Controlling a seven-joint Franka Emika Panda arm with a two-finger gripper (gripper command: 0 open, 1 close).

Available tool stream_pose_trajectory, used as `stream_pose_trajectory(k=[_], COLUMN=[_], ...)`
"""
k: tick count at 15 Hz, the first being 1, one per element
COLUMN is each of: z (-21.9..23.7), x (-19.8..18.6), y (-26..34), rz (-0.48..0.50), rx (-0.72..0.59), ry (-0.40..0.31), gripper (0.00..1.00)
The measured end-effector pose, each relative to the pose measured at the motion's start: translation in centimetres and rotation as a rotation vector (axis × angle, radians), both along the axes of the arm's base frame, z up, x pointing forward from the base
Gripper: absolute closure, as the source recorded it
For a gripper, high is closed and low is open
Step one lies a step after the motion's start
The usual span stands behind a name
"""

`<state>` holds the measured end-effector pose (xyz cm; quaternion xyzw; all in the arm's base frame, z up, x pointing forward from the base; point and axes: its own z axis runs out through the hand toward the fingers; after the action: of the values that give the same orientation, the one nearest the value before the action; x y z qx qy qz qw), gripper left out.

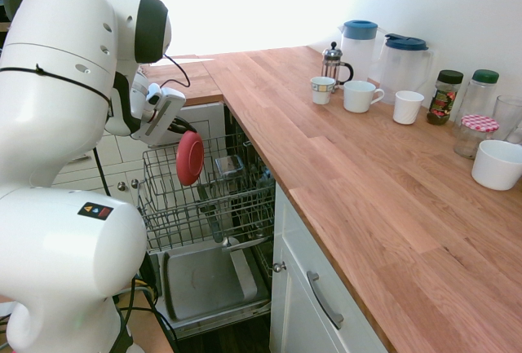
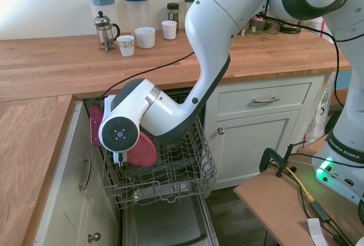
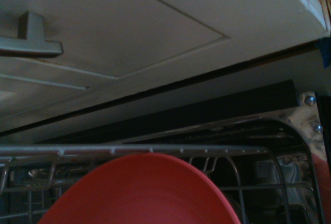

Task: Put the plate in the dishwasher

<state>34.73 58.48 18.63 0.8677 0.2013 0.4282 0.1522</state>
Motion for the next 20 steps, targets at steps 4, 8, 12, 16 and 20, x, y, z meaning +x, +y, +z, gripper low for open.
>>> stream_pose_trajectory(k=[4, 8, 12, 16, 20], z=[-1.9, -2.5, -4.2, -5.0, -5.0], x=[0.7, 1.0, 1.5, 1.8, 1.9], y=[0.7, 0.8, 1.0, 1.5, 1.5], rz=[0.062, 0.113, 0.152, 0.167, 0.167], rx=[-0.044, -0.064, -0.073, -0.071, -0.071], ry=[0.021, 0.046, 0.077, 0.091, 0.092], gripper=[1.0, 1.0, 1.0, 0.0, 0.0])
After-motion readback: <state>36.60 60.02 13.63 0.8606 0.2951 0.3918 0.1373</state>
